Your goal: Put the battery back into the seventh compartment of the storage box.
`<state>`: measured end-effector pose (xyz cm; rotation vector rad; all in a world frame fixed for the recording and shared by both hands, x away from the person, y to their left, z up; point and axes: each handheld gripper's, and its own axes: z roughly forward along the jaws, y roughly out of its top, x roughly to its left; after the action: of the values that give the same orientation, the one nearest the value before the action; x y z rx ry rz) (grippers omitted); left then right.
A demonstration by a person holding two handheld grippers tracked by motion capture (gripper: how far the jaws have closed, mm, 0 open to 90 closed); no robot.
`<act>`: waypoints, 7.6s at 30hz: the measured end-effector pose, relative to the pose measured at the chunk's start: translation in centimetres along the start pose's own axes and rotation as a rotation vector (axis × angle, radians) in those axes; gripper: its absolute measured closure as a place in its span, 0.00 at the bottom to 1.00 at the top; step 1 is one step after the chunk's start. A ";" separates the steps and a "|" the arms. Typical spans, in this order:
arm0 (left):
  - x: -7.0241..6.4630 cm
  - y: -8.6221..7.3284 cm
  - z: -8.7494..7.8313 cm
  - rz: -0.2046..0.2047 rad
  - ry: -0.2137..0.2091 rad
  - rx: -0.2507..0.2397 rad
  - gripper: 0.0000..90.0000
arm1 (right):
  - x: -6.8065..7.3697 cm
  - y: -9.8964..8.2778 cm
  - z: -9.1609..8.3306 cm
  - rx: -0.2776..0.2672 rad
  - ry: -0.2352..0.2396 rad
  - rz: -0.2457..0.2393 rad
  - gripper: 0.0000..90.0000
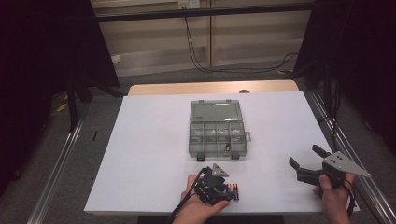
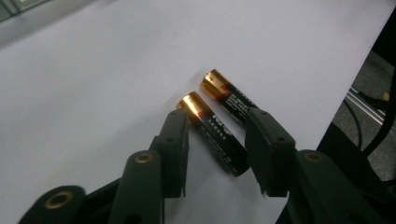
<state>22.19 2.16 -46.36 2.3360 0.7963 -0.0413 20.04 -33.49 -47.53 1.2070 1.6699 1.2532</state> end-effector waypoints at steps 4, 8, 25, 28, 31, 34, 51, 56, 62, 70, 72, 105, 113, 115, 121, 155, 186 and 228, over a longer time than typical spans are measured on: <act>-0.5 -0.1 0.0 0.006 0.052 -0.001 0.75 | 0.0 0.0 0.0 0.001 -0.002 0.001 0.04; -0.6 -0.1 0.0 0.018 0.092 0.006 0.82 | 0.0 0.0 0.0 0.001 -0.003 0.003 0.04; 0.4 0.1 -0.3 -0.010 0.070 -0.026 0.86 | 0.0 0.0 0.0 0.000 -0.001 0.001 0.04; 0.7 0.4 -0.5 -0.022 0.069 -0.037 0.86 | 0.0 0.0 0.0 -0.002 -0.002 -0.001 0.04; 1.1 0.7 -0.8 -0.025 0.065 -0.043 0.86 | 0.0 0.0 0.0 -0.002 -0.002 -0.001 0.04; 1.4 1.0 -1.0 -0.040 0.043 -0.063 0.86 | 0.0 0.0 0.0 -0.004 0.000 0.000 0.04; 2.9 2.6 -1.9 -0.060 0.025 -0.086 0.86 | 0.0 0.0 0.0 -0.006 -0.002 -0.004 0.04; 3.2 3.0 -2.1 -0.067 0.030 -0.099 0.86 | 0.0 0.0 0.0 -0.006 -0.001 -0.004 0.04; 3.7 3.5 -2.3 -0.070 0.020 -0.101 0.86 | 0.0 0.0 0.0 -0.005 -0.001 -0.003 0.04; 4.1 4.2 -2.5 -0.075 0.027 -0.114 0.86 | 0.0 0.0 0.0 -0.006 -0.001 -0.005 0.04; 4.3 4.4 -2.6 -0.081 0.028 -0.119 0.86 | 0.0 0.0 0.0 -0.006 -0.001 -0.005 0.04; 7.3 7.7 -3.2 -0.133 0.029 -0.163 0.86 | 0.0 0.0 0.0 -0.007 0.000 -0.005 0.04; 7.9 8.3 -3.0 -0.139 0.044 -0.166 0.86 | 0.0 0.0 0.0 -0.007 -0.001 -0.005 0.04; 8.1 8.5 -2.8 -0.148 0.051 -0.172 0.86 | 0.0 0.0 0.0 -0.007 0.000 -0.006 0.04; 8.6 8.7 -2.1 -0.167 0.057 -0.174 0.86 | 0.0 0.0 0.0 -0.004 -0.001 -0.002 0.04; 8.6 9.3 -0.8 -0.198 -0.003 -0.181 0.30 | -0.1 0.0 0.0 -0.009 0.001 0.000 0.04; 4.2 6.1 -1.9 -0.106 -0.069 -0.128 0.00 | -0.1 0.0 -0.1 -0.016 -0.005 0.005 0.03; 0.6 2.8 0.2 -0.020 -0.094 0.002 0.19 | 0.0 0.0 0.0 -0.014 0.000 0.003 0.00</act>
<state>24.28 0.72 -45.07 2.3093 0.7738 -0.1589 19.99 -33.47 -47.53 1.2016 1.6566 1.2647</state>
